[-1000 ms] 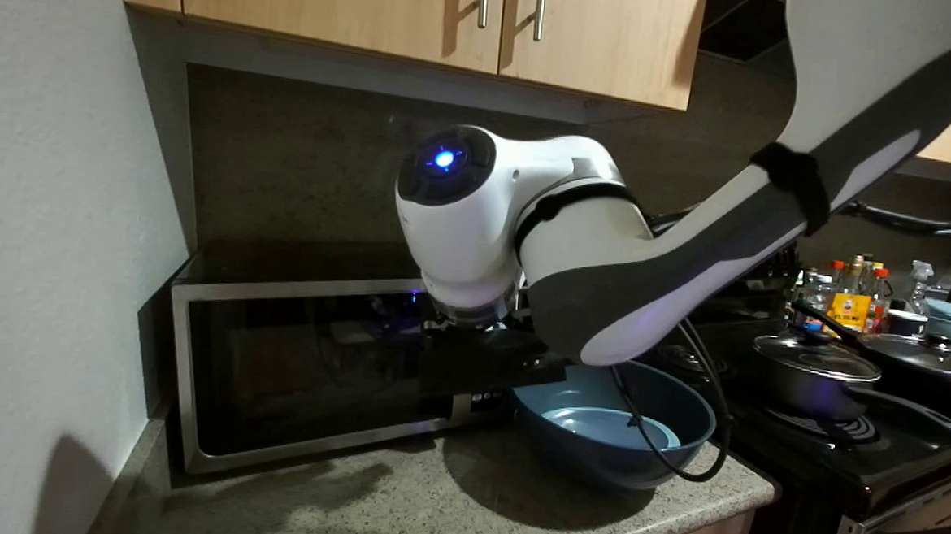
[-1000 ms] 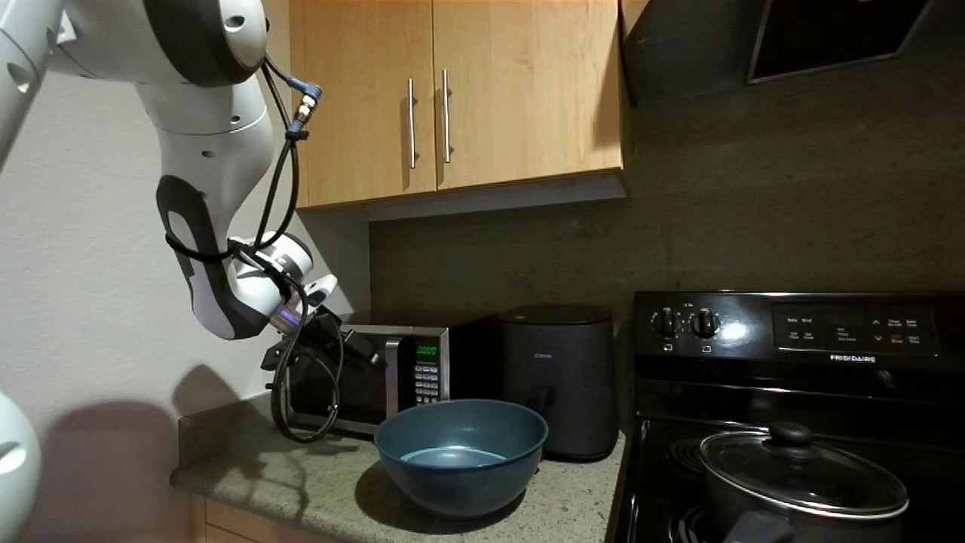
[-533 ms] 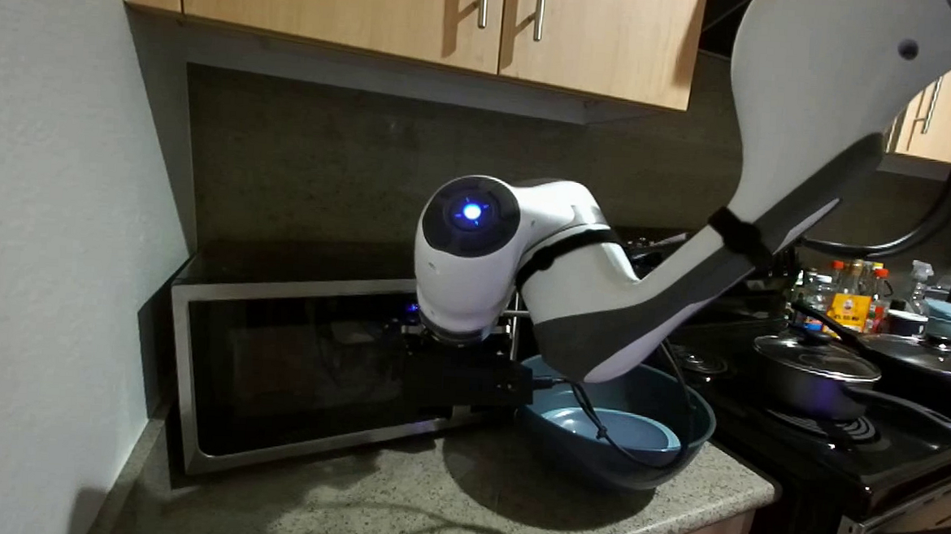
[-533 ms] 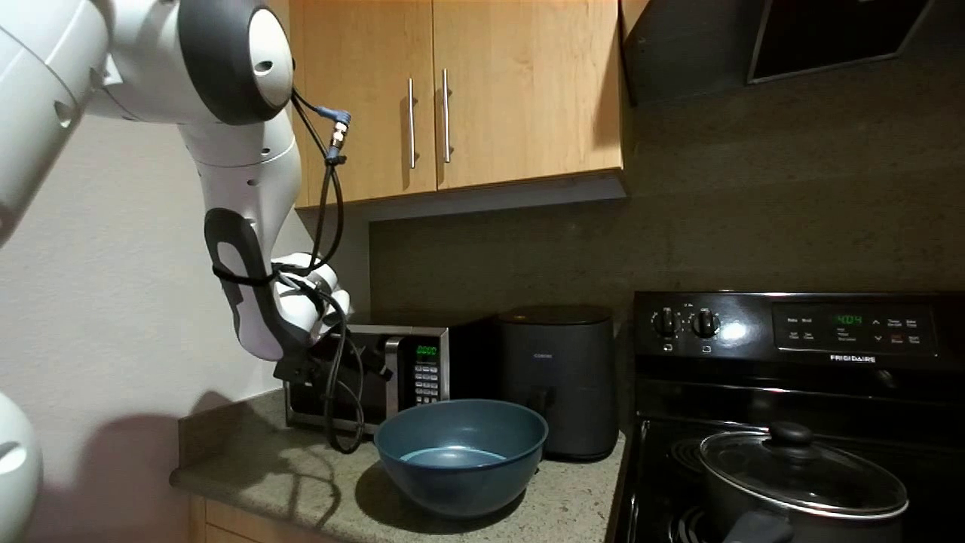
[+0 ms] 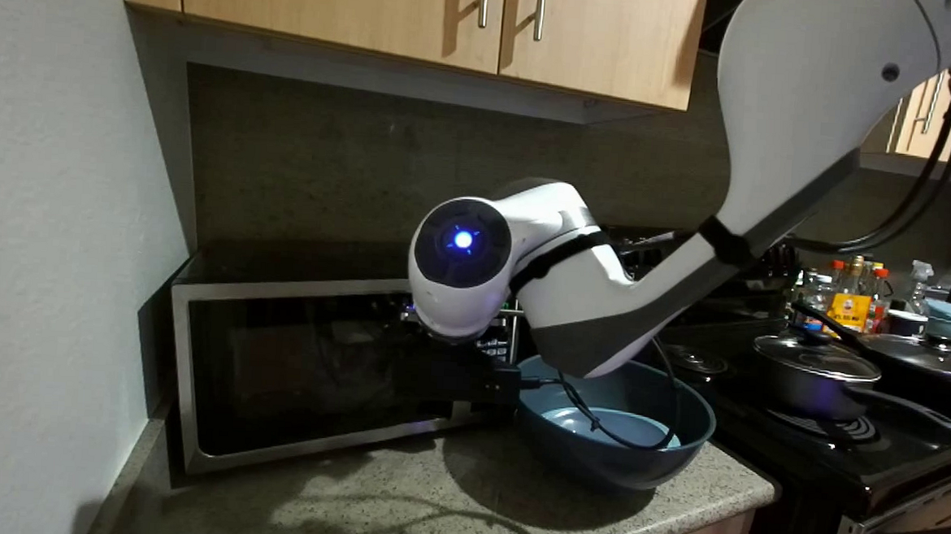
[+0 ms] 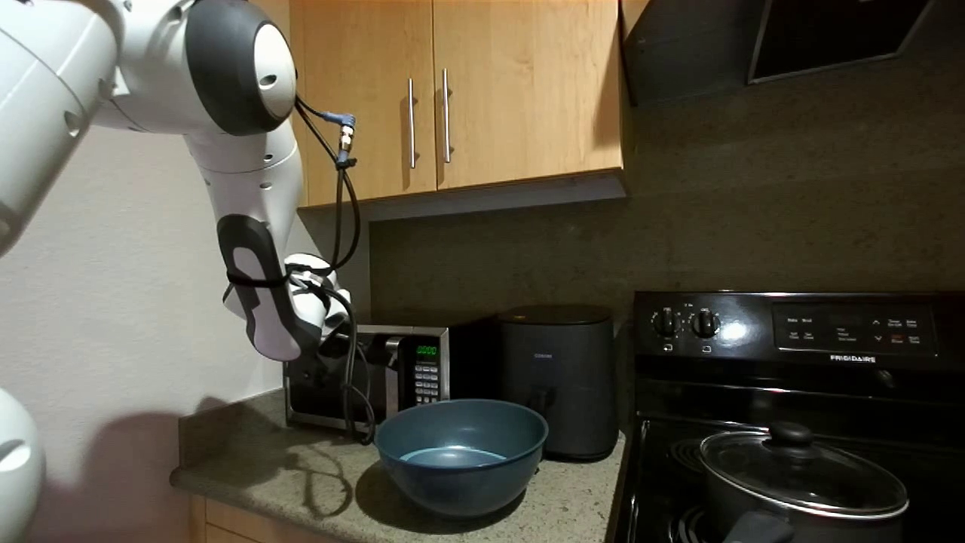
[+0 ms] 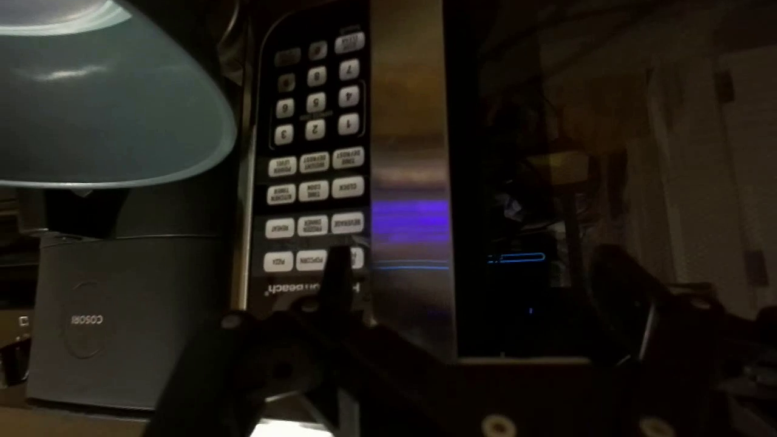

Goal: Close the microwave door, then open it

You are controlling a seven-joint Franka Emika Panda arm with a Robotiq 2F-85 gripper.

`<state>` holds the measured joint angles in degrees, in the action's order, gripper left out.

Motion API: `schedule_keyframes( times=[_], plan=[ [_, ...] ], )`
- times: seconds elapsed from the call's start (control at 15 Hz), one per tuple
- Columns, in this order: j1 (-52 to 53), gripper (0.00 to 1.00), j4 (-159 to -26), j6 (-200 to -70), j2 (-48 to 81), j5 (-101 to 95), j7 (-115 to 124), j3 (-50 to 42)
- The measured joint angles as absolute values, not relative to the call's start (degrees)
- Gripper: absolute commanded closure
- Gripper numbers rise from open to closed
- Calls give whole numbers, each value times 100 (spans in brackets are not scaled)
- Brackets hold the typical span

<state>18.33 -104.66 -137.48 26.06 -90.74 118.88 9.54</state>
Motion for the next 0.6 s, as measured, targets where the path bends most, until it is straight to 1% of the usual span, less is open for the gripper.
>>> schedule_keyframes(
  times=[0.2, 0.27, 0.33, 0.4, 0.47, 0.6],
  plan=[
    [1853, 0, -10457, -13410, 2612, -9077, 12011, 1005],
    [1861, 25, -10456, -13335, 2618, -9077, 12040, 1016],
    [1865, 27, -10455, -13287, 2623, -9077, 12064, 1024],
    [1867, 33, -10454, -13263, 2627, -9077, 12079, 1031],
    [1868, 41, -10452, -13255, 2629, -9077, 12089, 1040],
    [1868, 54, -10451, -13255, 2630, -9077, 12091, 1052]
  ],
)
